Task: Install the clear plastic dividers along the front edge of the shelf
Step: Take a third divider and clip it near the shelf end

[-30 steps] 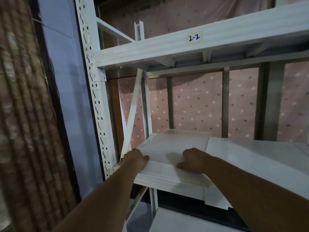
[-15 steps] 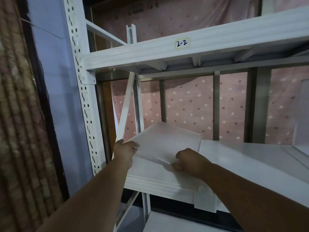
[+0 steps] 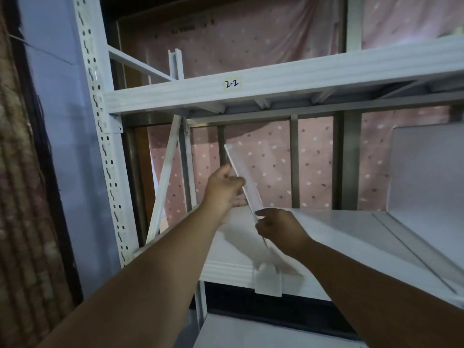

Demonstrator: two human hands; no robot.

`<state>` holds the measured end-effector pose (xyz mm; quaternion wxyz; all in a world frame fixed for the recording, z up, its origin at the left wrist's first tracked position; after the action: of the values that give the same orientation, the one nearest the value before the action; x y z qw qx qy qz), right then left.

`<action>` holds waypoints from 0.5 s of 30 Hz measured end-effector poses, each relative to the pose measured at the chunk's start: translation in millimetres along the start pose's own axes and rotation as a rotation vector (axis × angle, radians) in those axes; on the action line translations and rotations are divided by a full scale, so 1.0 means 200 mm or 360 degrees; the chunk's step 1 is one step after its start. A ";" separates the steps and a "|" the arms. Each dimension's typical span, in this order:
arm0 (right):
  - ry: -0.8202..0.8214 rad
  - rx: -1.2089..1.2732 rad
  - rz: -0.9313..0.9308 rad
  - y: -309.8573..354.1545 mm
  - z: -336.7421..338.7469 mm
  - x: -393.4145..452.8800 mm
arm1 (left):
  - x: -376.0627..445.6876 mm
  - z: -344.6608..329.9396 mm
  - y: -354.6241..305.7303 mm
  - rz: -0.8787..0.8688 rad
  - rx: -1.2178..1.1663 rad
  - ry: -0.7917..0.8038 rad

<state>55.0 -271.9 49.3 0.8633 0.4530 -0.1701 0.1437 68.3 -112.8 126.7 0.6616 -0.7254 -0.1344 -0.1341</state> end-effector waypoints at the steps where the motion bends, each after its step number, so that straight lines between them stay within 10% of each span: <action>1: 0.0011 0.0099 -0.0036 0.00 0.01 -0.02 | -0.01 -0.04 -0.04 -0.0036 0.0092 0.0026; 15: -0.0036 0.0384 -0.0119 0.13 0.11 -0.18 | -0.14 -0.21 -0.28 -0.0104 0.0481 0.0164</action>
<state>9.7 -278.8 64.4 0.8053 0.5611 -0.1444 0.1257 20.1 -150.0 171.3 0.7644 -0.6051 -0.1424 -0.1708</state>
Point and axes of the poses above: each hand's wrist, its own x-axis towards the middle knuckle, its own z-axis out of the back of the hand, y = z × x, the point moved 7 cm from there along x, towards the middle knuckle, and after that the axes turned 1 degree about -y, right-handed, at the moved point
